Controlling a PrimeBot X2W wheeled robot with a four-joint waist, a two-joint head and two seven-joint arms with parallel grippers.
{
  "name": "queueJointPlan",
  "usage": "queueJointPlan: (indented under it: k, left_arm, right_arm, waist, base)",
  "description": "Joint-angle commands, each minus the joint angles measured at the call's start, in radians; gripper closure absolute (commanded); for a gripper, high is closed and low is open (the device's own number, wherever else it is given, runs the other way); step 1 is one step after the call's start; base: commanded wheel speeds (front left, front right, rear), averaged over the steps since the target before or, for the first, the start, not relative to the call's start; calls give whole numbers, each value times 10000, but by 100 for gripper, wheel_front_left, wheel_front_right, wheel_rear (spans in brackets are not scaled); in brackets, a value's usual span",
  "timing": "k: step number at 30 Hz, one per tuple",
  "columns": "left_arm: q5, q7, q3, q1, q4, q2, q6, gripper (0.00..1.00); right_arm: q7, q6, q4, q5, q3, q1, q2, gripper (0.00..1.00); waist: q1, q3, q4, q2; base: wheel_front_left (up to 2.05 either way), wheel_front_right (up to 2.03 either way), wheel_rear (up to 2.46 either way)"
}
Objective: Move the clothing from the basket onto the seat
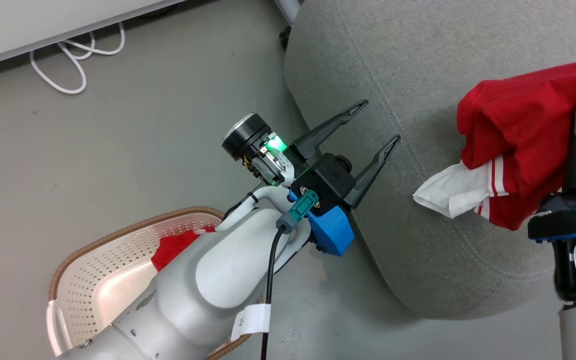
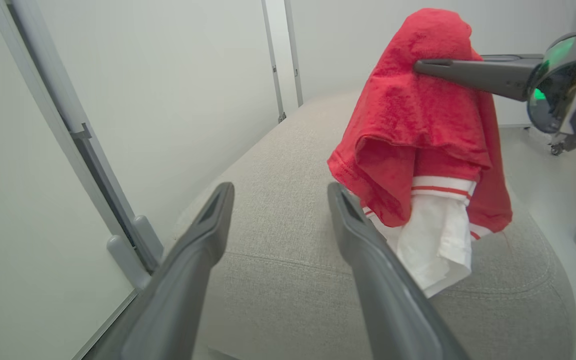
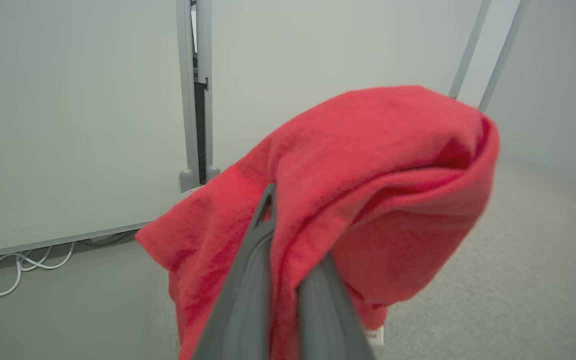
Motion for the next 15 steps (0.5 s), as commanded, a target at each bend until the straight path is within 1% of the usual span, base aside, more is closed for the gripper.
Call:
queueJointPlan:
  k: [1,8,15]
  left_arm:
    - [40,-27,-31,48,53,17,-58,0]
    - [-21,-27,-251,99,85,-6,-106,0]
    - [-62,-27,-318,81,43,-22,-91,0]
  right_arm:
    - [-46,1,-122,7,-70,193,110,100]
    - [-46,1,-351,27,-391,756,405,100]
    - [-46,1,-337,51,-444,973,579,100]
  waist:
    - [0,100,-196,0]
    - [0,222,-466,0]
    - [0,193,-430,0]
  base:
    - [0,0,0]
    - [0,0,0]
    - [0,0,0]
